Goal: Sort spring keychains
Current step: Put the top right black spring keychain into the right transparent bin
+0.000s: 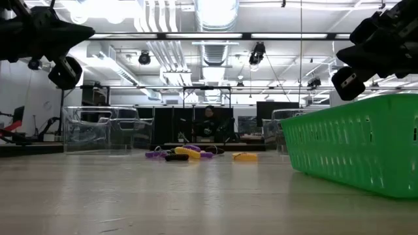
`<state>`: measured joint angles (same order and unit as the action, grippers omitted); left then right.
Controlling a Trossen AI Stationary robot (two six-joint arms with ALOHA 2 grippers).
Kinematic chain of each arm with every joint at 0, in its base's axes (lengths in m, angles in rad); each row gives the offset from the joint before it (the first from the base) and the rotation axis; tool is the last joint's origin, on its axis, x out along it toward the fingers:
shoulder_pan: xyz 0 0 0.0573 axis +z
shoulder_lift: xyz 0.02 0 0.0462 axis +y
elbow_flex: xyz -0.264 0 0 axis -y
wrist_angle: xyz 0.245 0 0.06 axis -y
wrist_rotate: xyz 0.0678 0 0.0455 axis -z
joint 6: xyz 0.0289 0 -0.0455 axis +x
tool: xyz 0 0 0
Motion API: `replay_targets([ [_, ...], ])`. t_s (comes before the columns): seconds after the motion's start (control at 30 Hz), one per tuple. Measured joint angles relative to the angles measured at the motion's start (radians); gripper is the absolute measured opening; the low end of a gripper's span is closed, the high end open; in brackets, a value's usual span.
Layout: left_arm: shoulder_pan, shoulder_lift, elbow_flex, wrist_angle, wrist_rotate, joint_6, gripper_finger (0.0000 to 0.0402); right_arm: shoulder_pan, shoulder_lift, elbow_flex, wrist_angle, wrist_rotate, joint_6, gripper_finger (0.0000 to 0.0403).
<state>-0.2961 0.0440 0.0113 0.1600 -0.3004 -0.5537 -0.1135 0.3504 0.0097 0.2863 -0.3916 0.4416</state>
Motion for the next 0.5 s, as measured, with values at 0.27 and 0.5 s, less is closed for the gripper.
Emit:
replay_targets([
  [0.27,0.0,0.0,0.0,0.002,0.0,-0.044,0.0,0.0,-0.001,0.0,0.141,0.001,0.081,0.0009],
  [0.5,0.0,0.0,0.0,0.005,0.0,-0.226,0.0,0.0,-0.001,0.0,0.529,0.255,0.511,0.0009],
])
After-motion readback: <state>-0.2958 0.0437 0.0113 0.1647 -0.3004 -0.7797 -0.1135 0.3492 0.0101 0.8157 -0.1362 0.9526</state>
